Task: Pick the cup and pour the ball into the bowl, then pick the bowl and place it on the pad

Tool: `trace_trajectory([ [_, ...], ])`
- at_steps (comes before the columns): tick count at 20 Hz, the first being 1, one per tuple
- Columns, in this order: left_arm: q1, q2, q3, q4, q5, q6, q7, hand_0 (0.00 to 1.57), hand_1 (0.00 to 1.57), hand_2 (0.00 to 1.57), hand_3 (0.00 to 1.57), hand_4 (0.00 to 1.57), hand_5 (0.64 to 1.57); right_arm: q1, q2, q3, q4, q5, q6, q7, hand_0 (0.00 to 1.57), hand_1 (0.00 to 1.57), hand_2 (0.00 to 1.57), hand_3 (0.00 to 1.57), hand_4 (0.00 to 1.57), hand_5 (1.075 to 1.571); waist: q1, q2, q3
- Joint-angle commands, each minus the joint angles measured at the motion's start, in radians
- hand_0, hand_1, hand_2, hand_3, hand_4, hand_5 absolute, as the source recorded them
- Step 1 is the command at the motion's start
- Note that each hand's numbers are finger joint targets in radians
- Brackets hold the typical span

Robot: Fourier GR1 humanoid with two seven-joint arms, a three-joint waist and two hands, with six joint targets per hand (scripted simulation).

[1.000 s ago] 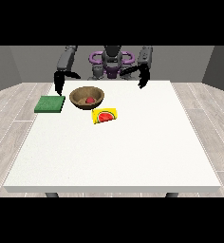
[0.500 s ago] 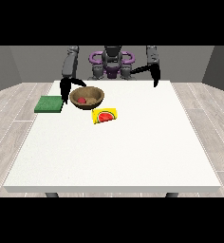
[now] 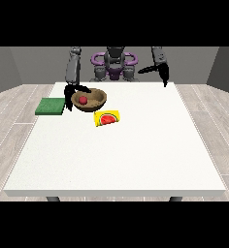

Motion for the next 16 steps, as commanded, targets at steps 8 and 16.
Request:
trace_trajectory([
  [8, -0.025, 0.015, -0.017, -0.102, 0.006, -0.045, 0.012, 0.0, 0.0, 0.0, 0.0, 0.47, 1.564, 0.086, -0.051, 0.018, 0.163, 0.12, -0.266, 0.008, 1.57, 1.57, 1.57, 1.09, 0.85, 1.505, 0.091, 0.098, -0.0021],
  [16, 0.014, -0.032, -0.036, -0.042, 0.007, -0.04, 0.016, 0.0, 0.0, 0.0, 0.0, 0.9, 1.466, 0.059, -0.083, 0.118, 0.092, 0.266, -0.496, 0.237, 1.57, 1.57, 1.57, 1.26, 0.9, 1.566, 0.112, -0.03, -0.0054],
])
